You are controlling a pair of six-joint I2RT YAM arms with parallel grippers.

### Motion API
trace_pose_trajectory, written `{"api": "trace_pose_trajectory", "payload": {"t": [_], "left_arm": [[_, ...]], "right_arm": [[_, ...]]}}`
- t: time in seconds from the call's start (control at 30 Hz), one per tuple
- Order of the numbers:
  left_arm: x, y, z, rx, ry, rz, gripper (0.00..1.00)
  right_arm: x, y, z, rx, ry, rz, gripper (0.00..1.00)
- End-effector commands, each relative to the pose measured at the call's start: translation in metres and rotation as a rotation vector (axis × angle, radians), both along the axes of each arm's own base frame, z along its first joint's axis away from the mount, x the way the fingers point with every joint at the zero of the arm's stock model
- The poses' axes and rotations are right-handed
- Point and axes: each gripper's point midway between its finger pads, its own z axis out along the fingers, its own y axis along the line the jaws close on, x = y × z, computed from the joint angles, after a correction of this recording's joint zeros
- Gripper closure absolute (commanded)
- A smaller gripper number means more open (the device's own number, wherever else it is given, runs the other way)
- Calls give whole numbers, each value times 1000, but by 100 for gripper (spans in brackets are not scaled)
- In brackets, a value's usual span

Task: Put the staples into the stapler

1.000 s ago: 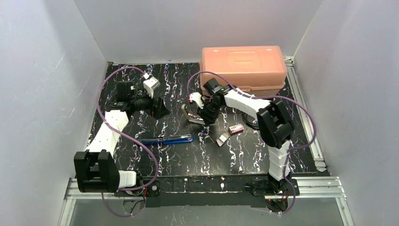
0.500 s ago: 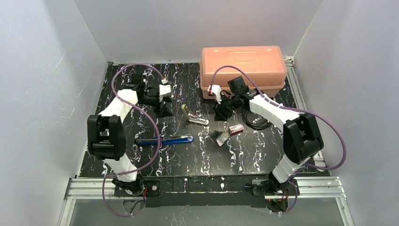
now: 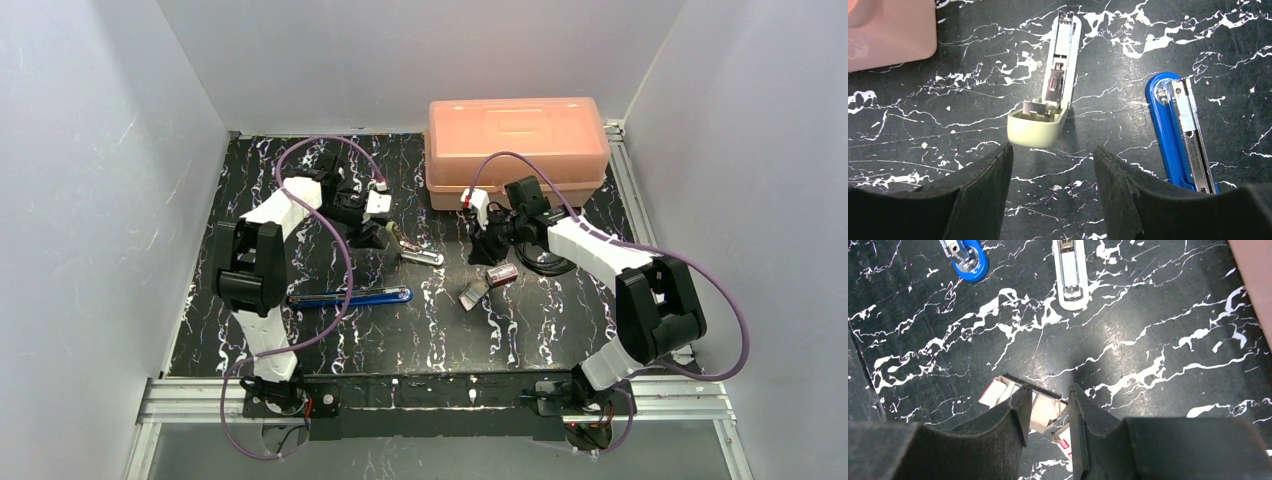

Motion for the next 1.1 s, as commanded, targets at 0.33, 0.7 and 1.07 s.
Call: {"api": "trace_pose_trajectory", "payload": {"t": [0.33, 0.7, 1.07], "left_arm": [[5, -8, 0, -30, -18, -42, 35], [4, -15, -5, -70, 16, 34, 37], [3, -16, -11, -77, 34, 94, 41]], "right_arm": [[14, 15, 0, 40, -73, -4, 51], [34, 65, -35, -29, -106, 51, 44], [47, 84, -52, -41, -106, 59, 50]]}}
